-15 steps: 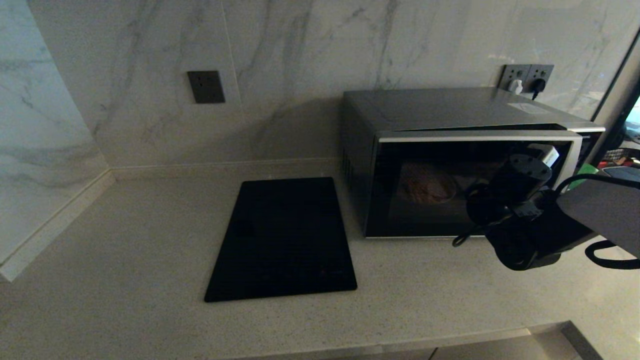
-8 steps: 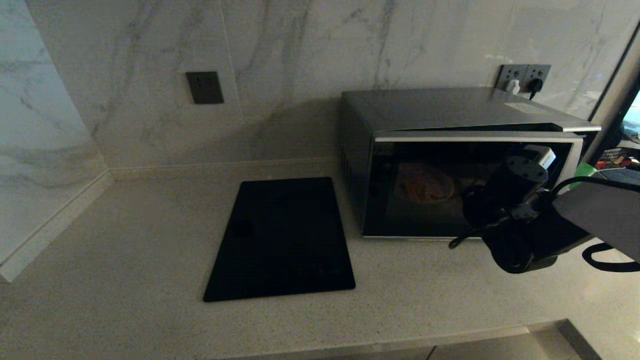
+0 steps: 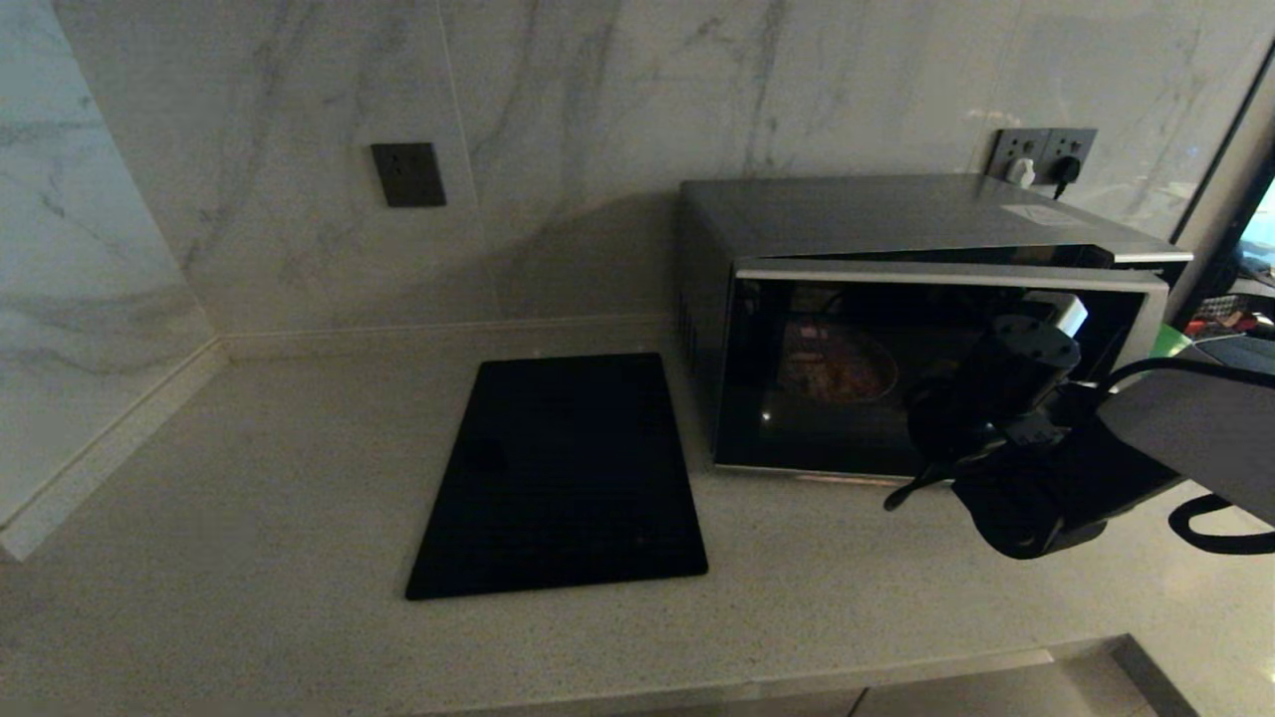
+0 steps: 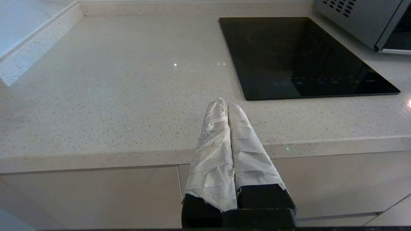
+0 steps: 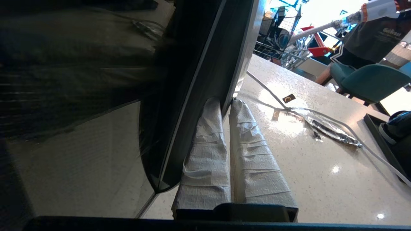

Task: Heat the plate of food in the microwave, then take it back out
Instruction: Open the microwave oven

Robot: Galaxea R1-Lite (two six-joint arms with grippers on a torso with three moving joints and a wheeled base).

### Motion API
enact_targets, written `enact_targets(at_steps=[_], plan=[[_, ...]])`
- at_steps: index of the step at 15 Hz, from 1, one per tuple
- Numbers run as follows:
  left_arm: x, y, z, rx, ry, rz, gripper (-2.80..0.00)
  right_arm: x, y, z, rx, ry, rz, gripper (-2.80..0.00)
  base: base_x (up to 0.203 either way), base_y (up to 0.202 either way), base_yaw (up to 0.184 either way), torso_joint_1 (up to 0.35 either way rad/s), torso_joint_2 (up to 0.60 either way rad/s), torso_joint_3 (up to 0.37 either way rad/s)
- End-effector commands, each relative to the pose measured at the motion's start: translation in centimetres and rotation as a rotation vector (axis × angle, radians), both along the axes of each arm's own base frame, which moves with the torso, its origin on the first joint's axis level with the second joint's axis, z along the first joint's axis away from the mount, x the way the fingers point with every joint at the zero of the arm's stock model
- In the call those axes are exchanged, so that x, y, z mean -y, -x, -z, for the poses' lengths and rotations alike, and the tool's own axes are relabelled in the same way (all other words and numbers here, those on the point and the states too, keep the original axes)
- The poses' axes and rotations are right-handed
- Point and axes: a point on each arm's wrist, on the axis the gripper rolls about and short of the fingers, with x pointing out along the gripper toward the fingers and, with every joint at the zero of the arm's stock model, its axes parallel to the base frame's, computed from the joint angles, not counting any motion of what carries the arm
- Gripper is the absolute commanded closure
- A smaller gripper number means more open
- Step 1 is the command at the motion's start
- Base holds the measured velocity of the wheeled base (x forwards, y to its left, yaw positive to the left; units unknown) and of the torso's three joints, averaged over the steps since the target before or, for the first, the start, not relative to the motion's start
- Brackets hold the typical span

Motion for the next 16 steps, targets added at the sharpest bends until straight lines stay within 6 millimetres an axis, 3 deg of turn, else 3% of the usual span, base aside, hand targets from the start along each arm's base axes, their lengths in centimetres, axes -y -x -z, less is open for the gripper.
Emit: enact_targets(at_steps=[1, 8, 12, 16], plan=[[0.0, 0.0, 0.0, 0.0, 0.0, 0.0, 0.0, -0.4, 0.4, -0.5, 0.018, -0.007, -0.007, 0.0, 0.0, 0.0, 0.0, 0.0, 0.0, 0.0], [0.0, 0.0, 0.0, 0.0, 0.0, -0.002, 0.0, -2.3, 2.3, -1.8, 0.04, -0.014, -0.069, 0.0, 0.0, 0.0, 0.0, 0.0, 0.0, 0.0], [0.0, 0.0, 0.0, 0.0, 0.0, 0.0, 0.0, -2.1, 5.6, -6.5, 0.12, -0.038, -0.092, 0.0, 0.0, 0.0, 0.0, 0.0, 0.0, 0.0], [0.0, 0.0, 0.0, 0.0, 0.0, 0.0, 0.0, -0.3, 9.8, -11.8, 0.053, -0.008, -0.079, 0.0, 0.0, 0.0, 0.0, 0.0, 0.0, 0.0]])
